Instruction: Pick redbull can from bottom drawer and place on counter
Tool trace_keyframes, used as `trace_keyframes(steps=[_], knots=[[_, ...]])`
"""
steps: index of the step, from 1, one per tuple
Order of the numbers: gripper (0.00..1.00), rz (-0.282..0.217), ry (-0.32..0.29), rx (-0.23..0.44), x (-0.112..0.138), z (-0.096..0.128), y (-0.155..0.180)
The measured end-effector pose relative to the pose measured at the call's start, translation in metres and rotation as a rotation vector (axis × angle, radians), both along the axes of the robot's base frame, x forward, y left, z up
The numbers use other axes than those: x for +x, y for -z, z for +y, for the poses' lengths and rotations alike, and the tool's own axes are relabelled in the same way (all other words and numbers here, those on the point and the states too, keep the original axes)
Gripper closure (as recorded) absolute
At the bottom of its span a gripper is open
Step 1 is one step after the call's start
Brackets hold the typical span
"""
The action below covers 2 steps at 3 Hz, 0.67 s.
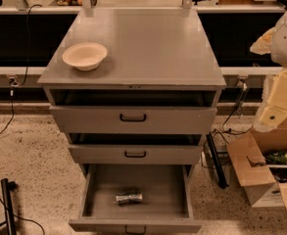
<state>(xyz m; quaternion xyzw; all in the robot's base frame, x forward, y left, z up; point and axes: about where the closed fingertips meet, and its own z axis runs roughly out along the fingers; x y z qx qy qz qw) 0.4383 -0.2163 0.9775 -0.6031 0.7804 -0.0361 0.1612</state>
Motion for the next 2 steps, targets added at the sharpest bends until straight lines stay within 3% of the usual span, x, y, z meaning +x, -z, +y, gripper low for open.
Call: trace_keyframes(steps=[1, 2], knots=[[0.0, 0.0, 0.0, 0.0, 0.0, 0.0, 0.0], [0.0, 0.081, -0.046, 0.041, 0.013, 0.015, 0.04]])
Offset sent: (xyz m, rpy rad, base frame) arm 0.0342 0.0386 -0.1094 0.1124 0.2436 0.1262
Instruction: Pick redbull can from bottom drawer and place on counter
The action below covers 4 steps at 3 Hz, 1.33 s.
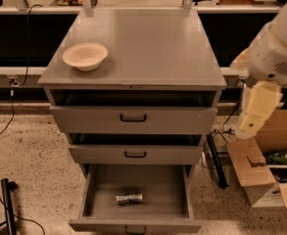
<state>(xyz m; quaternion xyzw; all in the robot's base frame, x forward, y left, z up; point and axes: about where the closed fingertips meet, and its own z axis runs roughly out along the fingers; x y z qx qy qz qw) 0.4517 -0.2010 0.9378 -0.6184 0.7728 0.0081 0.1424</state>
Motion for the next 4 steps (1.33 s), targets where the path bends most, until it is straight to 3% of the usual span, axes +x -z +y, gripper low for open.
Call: trace_keyframes(steps=[1, 2, 3, 4], knots=[[0.0, 0.036, -0.094, 0.019, 0.005, 0.034, 0.044], [0.0, 0.047, -0.131, 0.02, 0.002, 0.056, 0.067], [0.0, 0.049, -0.13, 0.02, 0.002, 0.055, 0.068], [0.0, -0.002, -0.124, 0.03, 0.007, 0.063, 0.076]])
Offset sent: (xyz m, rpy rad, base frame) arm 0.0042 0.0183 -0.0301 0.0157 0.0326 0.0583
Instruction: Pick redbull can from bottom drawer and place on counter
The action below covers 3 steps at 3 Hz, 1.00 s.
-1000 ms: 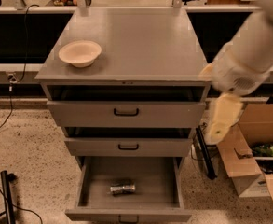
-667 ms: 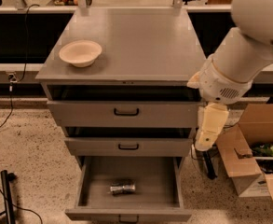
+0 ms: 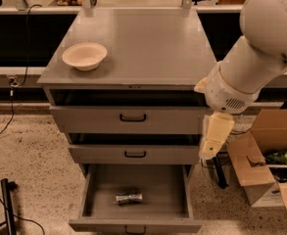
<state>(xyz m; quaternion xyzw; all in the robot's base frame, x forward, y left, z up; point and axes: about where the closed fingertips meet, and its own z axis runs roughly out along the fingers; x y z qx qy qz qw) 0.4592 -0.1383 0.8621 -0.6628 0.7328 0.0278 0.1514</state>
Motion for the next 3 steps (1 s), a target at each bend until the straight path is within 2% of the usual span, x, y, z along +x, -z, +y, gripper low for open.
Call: trace_keyframes(steps=[1, 2, 3], knots=[[0.0, -0.038, -0.005, 0.011, 0.006, 0.024, 0.043], [0.0, -0.079, -0.007, 0.028, 0.012, 0.034, 0.056], [0.0, -0.083, -0.006, 0.029, 0.013, 0.034, 0.054]])
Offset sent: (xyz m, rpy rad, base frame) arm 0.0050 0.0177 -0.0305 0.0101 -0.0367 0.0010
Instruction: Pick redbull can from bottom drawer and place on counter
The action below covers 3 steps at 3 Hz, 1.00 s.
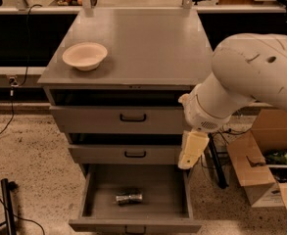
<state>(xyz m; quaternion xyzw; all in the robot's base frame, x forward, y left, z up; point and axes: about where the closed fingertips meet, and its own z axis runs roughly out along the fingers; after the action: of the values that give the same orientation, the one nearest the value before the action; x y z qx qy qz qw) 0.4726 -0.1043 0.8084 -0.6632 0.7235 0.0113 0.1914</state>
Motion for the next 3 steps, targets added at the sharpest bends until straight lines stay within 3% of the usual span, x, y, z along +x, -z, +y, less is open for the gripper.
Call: trace_keyframes(steps=[1, 2, 3], knots=[[0.0, 0.08, 0.015, -0.001, 0.005, 0.007, 0.05], [0.0, 0.147, 0.059, 0.013, 0.0, 0.016, 0.126], [0.0, 0.135, 0.087, 0.035, -0.008, 0.021, 0.173]])
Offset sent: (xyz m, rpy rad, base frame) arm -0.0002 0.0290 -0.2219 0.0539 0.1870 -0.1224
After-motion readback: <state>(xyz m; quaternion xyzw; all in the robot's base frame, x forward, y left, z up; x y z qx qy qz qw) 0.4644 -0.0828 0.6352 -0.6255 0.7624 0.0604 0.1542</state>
